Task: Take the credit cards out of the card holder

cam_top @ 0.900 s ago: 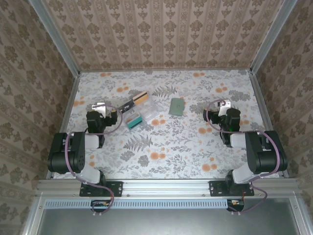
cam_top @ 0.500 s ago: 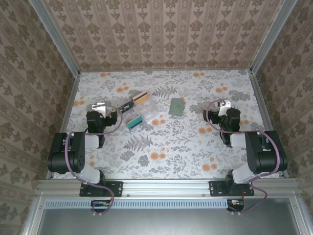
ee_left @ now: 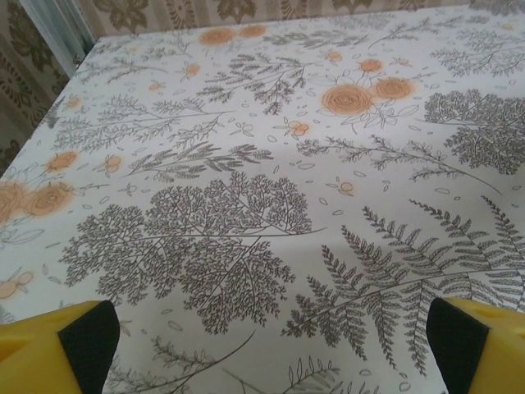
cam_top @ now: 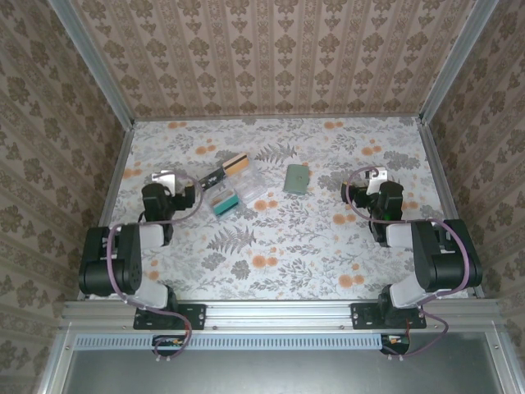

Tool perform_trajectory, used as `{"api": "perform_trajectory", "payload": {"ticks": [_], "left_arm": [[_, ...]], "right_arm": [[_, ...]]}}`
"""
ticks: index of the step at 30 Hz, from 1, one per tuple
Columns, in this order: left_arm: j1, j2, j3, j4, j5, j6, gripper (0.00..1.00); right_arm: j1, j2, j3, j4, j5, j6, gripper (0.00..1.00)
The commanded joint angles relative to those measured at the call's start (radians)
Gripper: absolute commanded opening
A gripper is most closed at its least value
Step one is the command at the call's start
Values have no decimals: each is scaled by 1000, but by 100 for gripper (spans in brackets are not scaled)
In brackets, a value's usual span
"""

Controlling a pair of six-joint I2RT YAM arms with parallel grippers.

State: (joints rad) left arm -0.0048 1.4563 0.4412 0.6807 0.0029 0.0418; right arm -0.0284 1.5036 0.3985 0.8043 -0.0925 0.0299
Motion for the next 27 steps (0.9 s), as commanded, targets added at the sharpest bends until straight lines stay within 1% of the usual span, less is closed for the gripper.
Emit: {"api": "perform_trajectory", "payload": {"ticks": [1,3,5,6,7,9,10,12,13,14,16,19,22,25,27], "left_arm": [[5,-160,107,-249,-69,-50,100],[6,-236,174,-419,-114,-116,100],[11,-296,262,-613,-170,-221,100],[14,-312,310,-714,-200,-286,100],[19,-323,369,-833,-212,-335,100],[24,-341,443,-979,-160,-349,100],[24,-355,456,-1013,-138,-368,100],[23,-389,453,-1033,-82,-397,100],[21,-409,446,-1036,-50,-411,100],[17,-422,440,-1039,-29,-427,100],[5,-443,435,-1062,6,-452,100],[-23,-456,436,-1107,29,-459,100],[-51,-472,440,-1141,34,-460,100],[-75,-489,447,-1163,35,-452,100],[-89,-497,448,-1172,37,-458,100]], "right_arm": [[0,-106,71,-196,71,38,100],[0,-198,123,-335,97,68,100],[1,-261,140,-379,95,114,100],[0,-286,146,-393,97,162,100],[1,-310,165,-429,129,250,100],[-2,-334,247,-604,220,427,100],[-5,-329,302,-696,212,447,100],[-2,-285,399,-792,114,424,100],[18,-253,449,-839,84,416,100],[46,-224,499,-893,101,400,100],[134,-158,597,-1003,176,353,100],[236,-39,694,-1075,239,342,100],[324,89,789,-1131,263,362,100],[385,232,906,-1203,286,392,100],[409,326,990,-1253,267,406,95]]}}
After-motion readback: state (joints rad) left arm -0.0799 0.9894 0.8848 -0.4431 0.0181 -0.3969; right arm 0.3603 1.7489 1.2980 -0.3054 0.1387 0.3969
